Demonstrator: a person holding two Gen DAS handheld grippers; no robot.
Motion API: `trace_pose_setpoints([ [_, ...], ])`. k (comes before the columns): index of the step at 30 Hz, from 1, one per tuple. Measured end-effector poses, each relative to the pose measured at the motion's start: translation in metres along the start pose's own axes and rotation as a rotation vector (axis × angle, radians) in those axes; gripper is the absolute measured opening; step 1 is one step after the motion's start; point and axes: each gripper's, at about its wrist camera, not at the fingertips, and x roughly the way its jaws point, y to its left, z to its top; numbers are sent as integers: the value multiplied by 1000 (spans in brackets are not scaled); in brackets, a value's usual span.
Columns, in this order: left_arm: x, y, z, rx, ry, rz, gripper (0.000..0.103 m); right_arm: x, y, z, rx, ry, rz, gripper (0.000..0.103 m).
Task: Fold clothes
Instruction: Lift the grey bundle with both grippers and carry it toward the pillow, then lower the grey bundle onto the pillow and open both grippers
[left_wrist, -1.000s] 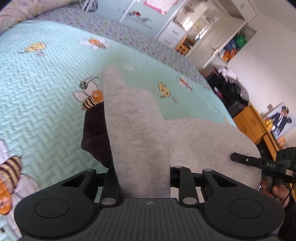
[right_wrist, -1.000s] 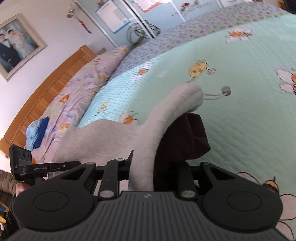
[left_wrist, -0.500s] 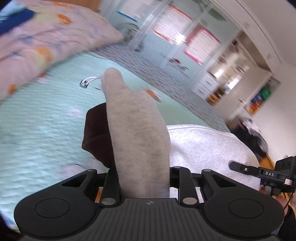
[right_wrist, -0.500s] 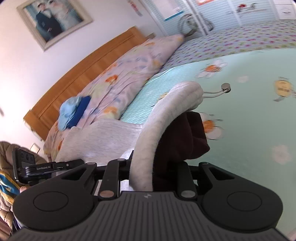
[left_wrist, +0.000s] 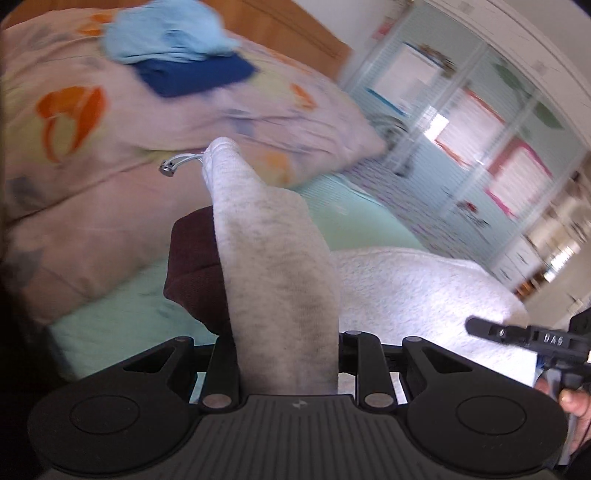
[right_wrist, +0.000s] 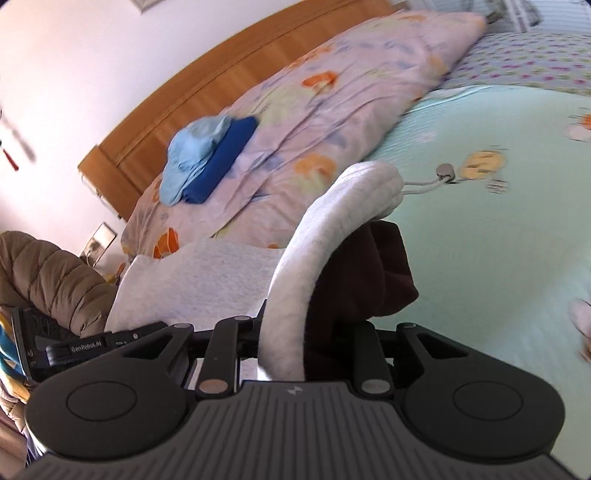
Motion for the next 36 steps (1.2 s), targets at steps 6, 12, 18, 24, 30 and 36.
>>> trace_pose_setpoints([
  [6,22,36,-4,-22,-61,116,27,84,0,33,-49,60,43,25],
  [12,70,101,-20,-148,41,315,62,168,-56,30,64,167,-101,40],
  [18,56,114,-32,-136,29,382,88,163,-122,2,218,161,-205,66],
  [24,13,68,-36,-26,-85,524,101,83,-118,-18,196,47,-285,75],
  [30,-21,-26,-55,197,-190,601,102,-3,-34,-64,-119,-41,-624,75],
  [36,-21,-157,-119,458,-169,518,102,-104,12,-117,-131,-236,-824,91],
])
